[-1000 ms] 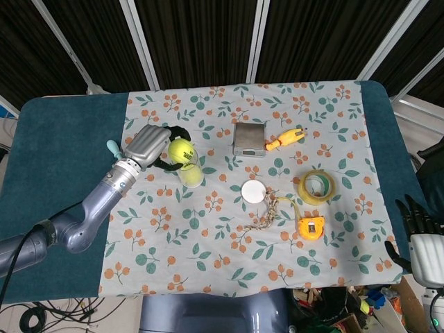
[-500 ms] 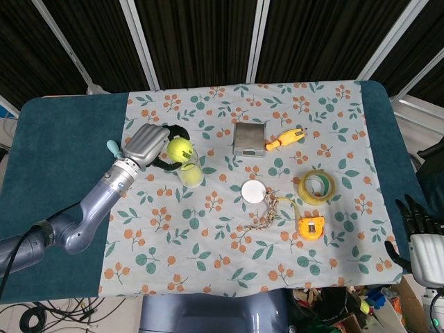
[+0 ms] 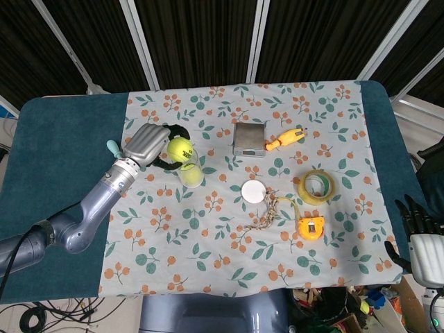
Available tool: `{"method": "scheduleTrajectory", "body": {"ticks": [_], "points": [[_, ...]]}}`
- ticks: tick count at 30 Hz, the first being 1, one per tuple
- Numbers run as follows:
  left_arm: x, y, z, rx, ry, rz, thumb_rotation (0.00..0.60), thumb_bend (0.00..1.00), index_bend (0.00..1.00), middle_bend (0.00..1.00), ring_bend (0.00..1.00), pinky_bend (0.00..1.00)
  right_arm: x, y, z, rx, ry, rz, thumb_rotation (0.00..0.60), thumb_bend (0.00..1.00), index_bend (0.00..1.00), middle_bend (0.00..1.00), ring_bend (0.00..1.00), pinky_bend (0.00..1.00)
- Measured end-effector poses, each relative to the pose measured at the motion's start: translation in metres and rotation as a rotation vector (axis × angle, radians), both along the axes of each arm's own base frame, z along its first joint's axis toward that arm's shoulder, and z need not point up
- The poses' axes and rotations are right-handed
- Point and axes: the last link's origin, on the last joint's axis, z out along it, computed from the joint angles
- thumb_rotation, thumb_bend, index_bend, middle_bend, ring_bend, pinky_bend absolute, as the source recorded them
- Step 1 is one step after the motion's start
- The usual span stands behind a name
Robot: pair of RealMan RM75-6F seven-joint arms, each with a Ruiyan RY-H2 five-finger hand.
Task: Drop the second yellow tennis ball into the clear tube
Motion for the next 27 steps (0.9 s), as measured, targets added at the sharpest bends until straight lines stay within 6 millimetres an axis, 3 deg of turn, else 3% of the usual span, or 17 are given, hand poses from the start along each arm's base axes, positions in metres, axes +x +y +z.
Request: {"method": "scheduleTrajectory", "body": {"ticks": [5, 8, 16, 27], "points": [[0.0012, 0.0001, -0.0001, 0.001, 0.0, -0.001, 0.6, 0.37, 0.47, 0.54, 0.43, 0.59, -0.0001, 0.0, 0.0004, -0.001, -0.002, 0.0, 0.6, 0.22, 0.0, 0.0, 0.09, 0.21], [0.0021, 0.0, 0.0, 0.0, -0.001, -0.002, 0.6, 0.35, 0.39, 0.47, 0.37, 0.56, -0.0004, -0.0001, 0.0004, -0.001, -0.002, -0.002, 0.6, 0.22, 0.0, 0.0, 0.09, 0.21], [0.001, -0.001, -0.0013, -0.032, 0.001, 0.009, 0.6, 0.15, 0.15, 0.18, 0.09, 0.28, -0.0001, 0.0, 0.0001, 0.001, -0.006, -0.001, 0.6, 0.22, 0.0, 0.0, 0.08, 0.21], [0.0044, -0.0033, 0.0041, -0.087, -0.023, 0.027, 0.6, 0.09, 0.13, 0.13, 0.03, 0.21, -0.0001, -0.0001, 0.0004, -0.001, -0.007, -0.002, 0.6, 0.22, 0.0, 0.0, 0.09, 0.21]]}}
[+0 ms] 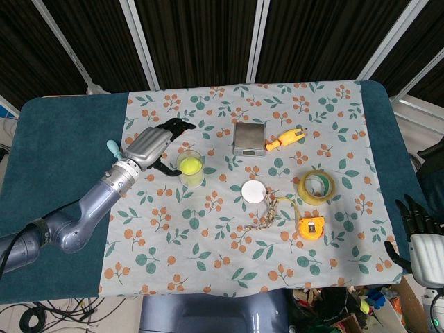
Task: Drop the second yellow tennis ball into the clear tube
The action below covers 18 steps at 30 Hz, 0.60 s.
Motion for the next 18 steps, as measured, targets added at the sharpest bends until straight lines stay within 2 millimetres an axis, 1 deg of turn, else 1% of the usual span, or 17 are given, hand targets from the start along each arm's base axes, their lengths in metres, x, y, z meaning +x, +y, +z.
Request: {"method": "scheduleTrajectory", "body": {"ticks": [6, 10, 13, 16, 18], "points": [[0.004, -0.002, 0.006, 0.025, -0.026, -0.017, 0.6, 0.09, 0.13, 0.14, 0.03, 0.2, 0.0, 0.0, 0.0, 0.0, 0.001, -0.001, 0.6, 0.22, 0.0, 0.0, 0.09, 0.21], [0.002, -0.006, 0.014, 0.077, 0.002, -0.042, 0.6, 0.09, 0.13, 0.13, 0.03, 0.19, 0.0, 0.0, 0.0, -0.001, 0.0, -0.002, 0.6, 0.22, 0.0, 0.0, 0.08, 0.21], [-0.005, -0.017, 0.02, 0.114, 0.051, -0.059, 0.6, 0.09, 0.13, 0.13, 0.03, 0.19, 0.0, 0.0, 0.001, -0.001, 0.0, 0.0, 0.6, 0.22, 0.0, 0.0, 0.08, 0.21], [-0.018, -0.036, 0.028, 0.166, 0.106, -0.074, 0.6, 0.09, 0.13, 0.14, 0.03, 0.19, 0.0, 0.0, 0.0, 0.0, 0.001, 0.002, 0.6, 0.22, 0.0, 0.0, 0.08, 0.21], [-0.033, -0.054, 0.034, 0.213, 0.125, -0.07, 0.6, 0.09, 0.13, 0.14, 0.03, 0.19, 0.001, 0.0, 0.0, 0.0, 0.002, 0.004, 0.6, 0.22, 0.0, 0.0, 0.08, 0.21]]}}
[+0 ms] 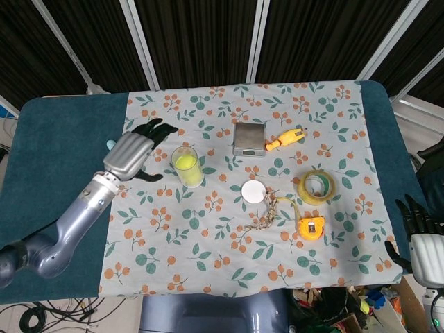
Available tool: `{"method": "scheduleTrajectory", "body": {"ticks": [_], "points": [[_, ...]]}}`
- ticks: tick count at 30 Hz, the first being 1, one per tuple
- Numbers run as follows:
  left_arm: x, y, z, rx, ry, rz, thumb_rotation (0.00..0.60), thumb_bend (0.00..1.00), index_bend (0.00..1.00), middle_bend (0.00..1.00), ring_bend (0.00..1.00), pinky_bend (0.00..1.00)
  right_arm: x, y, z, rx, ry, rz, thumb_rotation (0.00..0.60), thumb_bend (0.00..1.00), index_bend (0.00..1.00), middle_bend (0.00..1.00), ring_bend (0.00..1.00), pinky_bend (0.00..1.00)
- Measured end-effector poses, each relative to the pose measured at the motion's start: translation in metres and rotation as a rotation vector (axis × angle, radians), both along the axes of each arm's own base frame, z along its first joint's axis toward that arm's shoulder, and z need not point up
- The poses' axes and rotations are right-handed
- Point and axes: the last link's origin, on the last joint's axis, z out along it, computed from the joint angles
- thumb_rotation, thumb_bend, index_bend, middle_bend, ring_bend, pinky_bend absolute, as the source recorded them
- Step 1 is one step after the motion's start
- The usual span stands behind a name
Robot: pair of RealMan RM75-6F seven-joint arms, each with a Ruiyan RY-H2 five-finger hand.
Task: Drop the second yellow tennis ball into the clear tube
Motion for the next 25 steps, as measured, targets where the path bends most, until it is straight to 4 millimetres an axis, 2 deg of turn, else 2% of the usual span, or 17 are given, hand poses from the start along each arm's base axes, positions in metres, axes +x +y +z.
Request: {"method": "scheduleTrajectory", "body": {"ticks": [4, 8, 12, 18, 25], "points": [[-0.041, -0.044, 0.013, 0.092, 0.001, 0.039, 0.6, 0.09, 0.11, 0.12, 0.02, 0.18, 0.0, 0.001, 0.0, -0.001, 0.0, 0.001, 0.6, 0.22, 0.0, 0.0, 0.09, 0.21], [-0.1, -0.107, 0.025, 0.158, 0.046, 0.119, 0.6, 0.09, 0.09, 0.11, 0.0, 0.15, 0.001, 0.001, 0.0, 0.0, 0.0, 0.003, 0.6, 0.22, 0.0, 0.0, 0.08, 0.21], [-0.144, -0.161, 0.03, 0.163, 0.074, 0.212, 0.6, 0.09, 0.09, 0.11, 0.0, 0.12, 0.003, 0.002, -0.002, 0.003, 0.004, 0.011, 0.6, 0.22, 0.0, 0.0, 0.08, 0.21], [-0.181, -0.194, 0.037, 0.203, 0.068, 0.252, 0.6, 0.09, 0.08, 0.11, 0.0, 0.11, 0.005, 0.001, -0.002, 0.002, 0.004, 0.015, 0.6, 0.22, 0.0, 0.0, 0.09, 0.21], [-0.192, -0.205, 0.047, 0.257, 0.027, 0.241, 0.6, 0.09, 0.09, 0.11, 0.0, 0.11, 0.004, 0.001, -0.001, 0.002, 0.006, 0.013, 0.6, 0.22, 0.0, 0.0, 0.09, 0.21]]}}
